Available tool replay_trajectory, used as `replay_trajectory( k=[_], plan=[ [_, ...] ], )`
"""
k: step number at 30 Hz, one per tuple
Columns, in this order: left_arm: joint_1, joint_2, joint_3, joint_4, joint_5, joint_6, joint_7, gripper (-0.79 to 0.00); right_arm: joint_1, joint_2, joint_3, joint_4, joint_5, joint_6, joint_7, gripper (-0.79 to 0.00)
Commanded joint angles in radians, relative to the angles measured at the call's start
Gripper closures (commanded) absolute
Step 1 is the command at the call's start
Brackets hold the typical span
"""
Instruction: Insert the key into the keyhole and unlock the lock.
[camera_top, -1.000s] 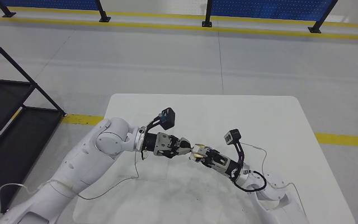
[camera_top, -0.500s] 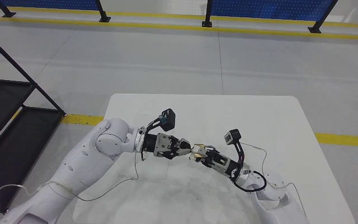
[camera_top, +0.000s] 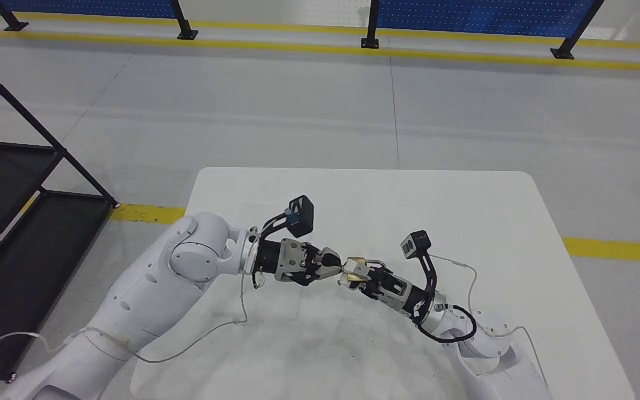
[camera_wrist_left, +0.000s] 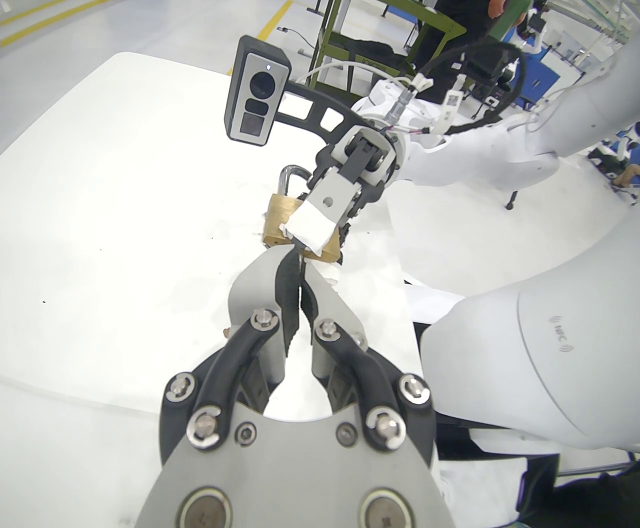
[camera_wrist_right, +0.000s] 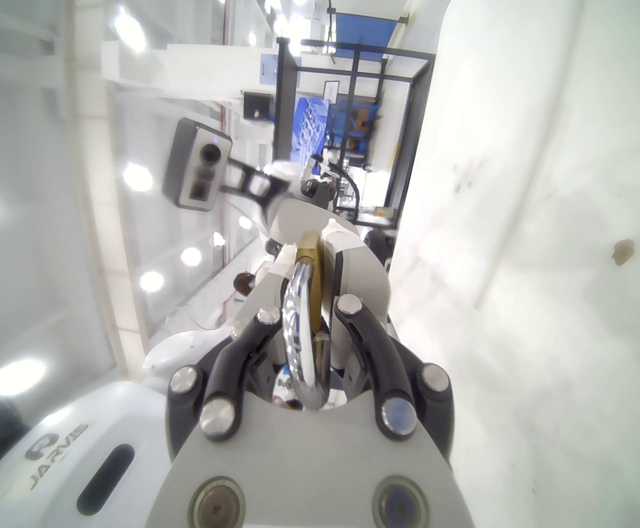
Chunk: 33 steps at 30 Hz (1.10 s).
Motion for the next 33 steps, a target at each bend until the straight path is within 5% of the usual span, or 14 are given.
replay_trajectory(
  k=[1,33],
  plan=[
    [0.003,0.000,-0.002,0.000,0.007,-0.005,0.007,0.000,0.000,0.000,0.000,0.000,0.000,0.000,0.000,0.000],
    [0.050,0.009,-0.038,-0.054,0.133,-0.027,0.081,0.000,0.000,0.000,0.000,0.000,0.000,0.000,0.000,0.000]
  ],
)
